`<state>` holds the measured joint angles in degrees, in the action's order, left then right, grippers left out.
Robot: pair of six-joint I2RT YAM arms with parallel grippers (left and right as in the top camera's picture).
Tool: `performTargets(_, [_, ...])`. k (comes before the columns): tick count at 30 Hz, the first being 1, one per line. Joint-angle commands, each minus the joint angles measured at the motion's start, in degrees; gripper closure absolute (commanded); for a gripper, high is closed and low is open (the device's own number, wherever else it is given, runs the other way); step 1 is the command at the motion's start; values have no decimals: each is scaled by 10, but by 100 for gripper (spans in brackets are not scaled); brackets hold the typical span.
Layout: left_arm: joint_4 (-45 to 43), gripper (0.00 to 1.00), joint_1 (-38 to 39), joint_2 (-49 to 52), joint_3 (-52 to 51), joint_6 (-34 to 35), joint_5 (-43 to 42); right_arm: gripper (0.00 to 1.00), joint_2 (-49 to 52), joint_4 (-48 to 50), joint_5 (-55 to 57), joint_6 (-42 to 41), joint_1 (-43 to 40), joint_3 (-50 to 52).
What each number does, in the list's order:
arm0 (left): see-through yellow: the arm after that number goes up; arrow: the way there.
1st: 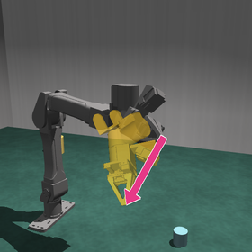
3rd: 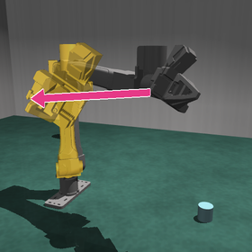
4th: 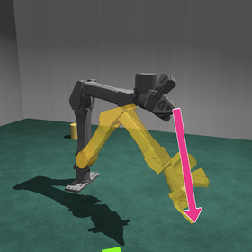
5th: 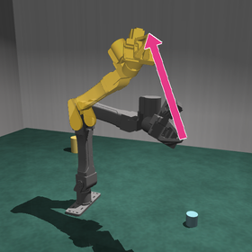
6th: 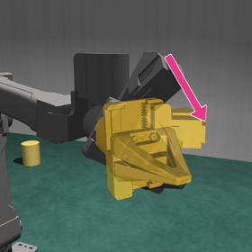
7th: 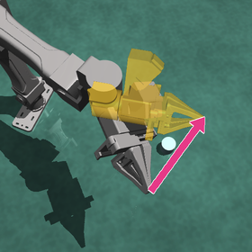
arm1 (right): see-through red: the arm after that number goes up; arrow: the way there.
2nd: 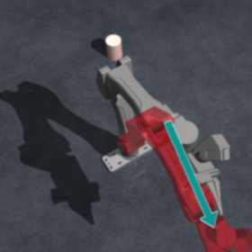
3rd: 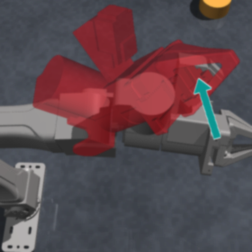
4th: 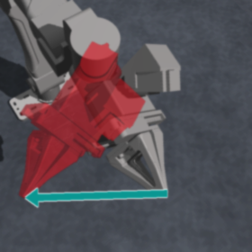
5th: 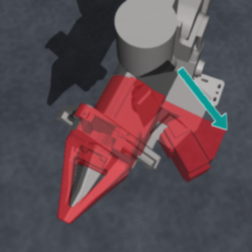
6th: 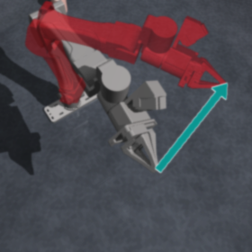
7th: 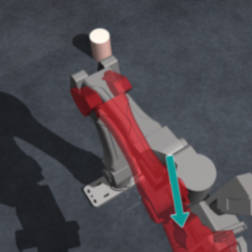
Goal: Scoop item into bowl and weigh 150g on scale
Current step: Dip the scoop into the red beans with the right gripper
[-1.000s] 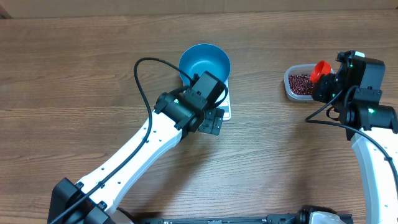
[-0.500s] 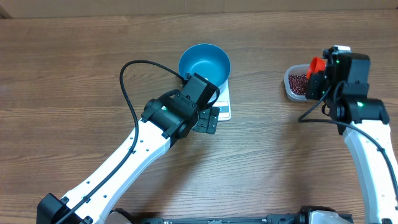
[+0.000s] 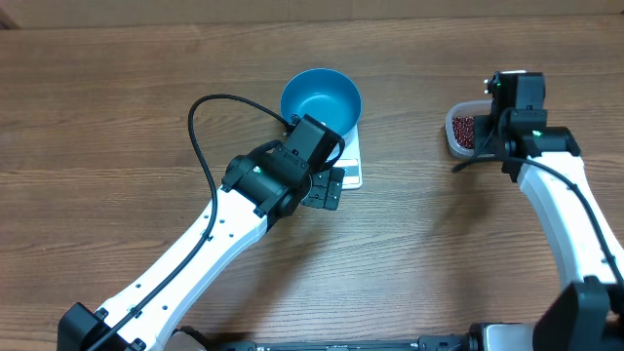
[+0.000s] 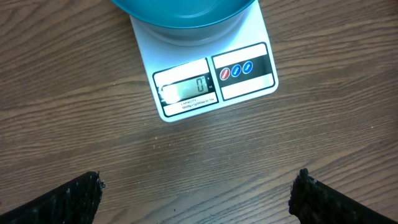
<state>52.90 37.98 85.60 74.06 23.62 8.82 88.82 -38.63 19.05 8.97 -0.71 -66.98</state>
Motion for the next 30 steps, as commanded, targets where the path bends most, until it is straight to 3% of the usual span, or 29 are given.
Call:
performTargets(1, [0, 0, -2, -5, -4, -3, 7, 97, 17, 2, 37, 5, 1, -16])
performTargets(18, [0, 0, -2, -5, -4, -3, 7, 97, 82, -1, 42, 5, 0, -16])
performTargets(30, [0, 0, -2, -5, -4, -3, 7, 97, 82, -14, -91, 18, -5, -16])
